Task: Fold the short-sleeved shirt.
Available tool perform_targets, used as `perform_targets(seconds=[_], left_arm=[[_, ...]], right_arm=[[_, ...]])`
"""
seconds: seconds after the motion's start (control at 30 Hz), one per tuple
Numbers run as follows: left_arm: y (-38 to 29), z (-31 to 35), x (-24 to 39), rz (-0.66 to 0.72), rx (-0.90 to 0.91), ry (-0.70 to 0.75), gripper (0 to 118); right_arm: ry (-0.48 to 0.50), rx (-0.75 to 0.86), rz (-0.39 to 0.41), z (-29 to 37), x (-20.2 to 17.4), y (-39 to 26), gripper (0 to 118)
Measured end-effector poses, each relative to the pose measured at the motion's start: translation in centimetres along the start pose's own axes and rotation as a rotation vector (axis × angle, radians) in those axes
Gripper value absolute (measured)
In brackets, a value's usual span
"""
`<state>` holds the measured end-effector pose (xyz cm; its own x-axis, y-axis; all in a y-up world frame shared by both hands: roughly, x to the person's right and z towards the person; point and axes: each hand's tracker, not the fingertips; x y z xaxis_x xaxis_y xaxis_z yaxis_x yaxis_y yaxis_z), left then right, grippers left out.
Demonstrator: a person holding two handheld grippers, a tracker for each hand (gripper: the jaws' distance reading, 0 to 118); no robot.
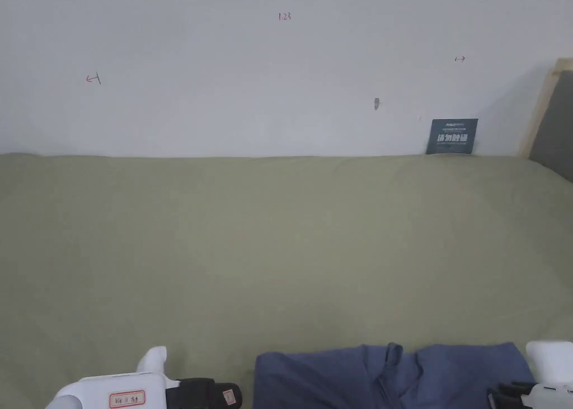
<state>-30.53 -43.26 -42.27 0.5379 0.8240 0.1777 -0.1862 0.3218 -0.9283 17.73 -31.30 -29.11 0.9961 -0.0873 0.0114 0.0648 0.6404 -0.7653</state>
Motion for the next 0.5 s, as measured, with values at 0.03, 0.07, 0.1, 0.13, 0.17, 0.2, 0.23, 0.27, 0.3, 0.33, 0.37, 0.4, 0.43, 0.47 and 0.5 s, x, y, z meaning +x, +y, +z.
perform_targets(seconds=[0.03, 0.07, 0.1, 0.13, 0.17, 0.2, 0.23, 0.27, 0.3, 0.33, 0.37, 0.4, 0.43, 0.47, 0.5], left_arm=[[0.1, -0.5, -0.1, 0.02, -0.034, -0.044, 0], [-0.2, -1.1, 0.0, 0.034, -0.043, -0.078, 2], [-0.1, -1.5, -0.2, 0.042, -0.042, -0.099, 14], [0.1, -2.0, -0.3, 0.043, -0.033, -0.089, 44], [0.0, -2.5, -0.4, 0.053, -0.025, -0.098, 96], [0.2, -3.1, -0.4, 0.071, -0.027, -0.116, 117], [-0.2, -3.6, -0.7, 0.103, -0.054, -0.144, 118], [-0.1, -4.1, -1.1, 0.134, -0.052, -0.196, 118], [0.1, -4.5, -1.2, 0.15, -0.051, -0.229, 118], [-0.5, -4.9, -0.7, 0.161, -0.082, -0.218, 118], [-0.4, -5.6, -1.1, 0.15, -0.084, -0.201, 118], [-0.4, -6.0, -0.8, 0.139, -0.083, -0.208, 117], [-0.6, -6.6, -0.7, 0.123, -0.09, -0.225, 111], [-0.5, -7.1, -0.4, 0.114, -0.11, -0.224, 107], [-0.8, -7.6, -0.3, 0.112, -0.126, -0.216, 103]], right_arm=[[0.0, -0.002, 0.0, -0.1, 0.0, 0.0, 6], [0.0, -0.003, -0.001, -0.1, 0.0, 0.0, 6], [0.001, -0.005, -0.002, -0.2, 0.0, 0.0, 6], [0.0, -0.007, -0.003, -0.2, 0.0, -0.1, 6], [0.0, -0.009, -0.006, -0.2, 0.0, -0.1, 6], [0.002, -0.013, -0.006, -0.2, 0.1, -0.2, 6], [0.001, -0.014, -0.003, -0.2, 0.1, -0.2, 6], [-0.002, -0.016, -0.001, -0.1, 0.2, -0.3, 6], [-0.004, -0.018, 0.001, -0.1, 0.2, -0.3, 6], [-0.005, -0.02, 0.001, -0.1, 0.4, -0.4, 6], [-0.006, -0.021, -0.001, 0.0, 0.5, -0.5, 6], [-0.007, -0.022, -0.004, -0.1, 0.6, -0.5, 6], [-0.008, -0.023, -0.008, -0.1, 0.7, -0.5, 6], [-0.01, -0.022, -0.011, -0.1, 0.8, -0.5, 6], [-0.01, -0.021, -0.013, -0.1, 0.8, -0.6, 6]])
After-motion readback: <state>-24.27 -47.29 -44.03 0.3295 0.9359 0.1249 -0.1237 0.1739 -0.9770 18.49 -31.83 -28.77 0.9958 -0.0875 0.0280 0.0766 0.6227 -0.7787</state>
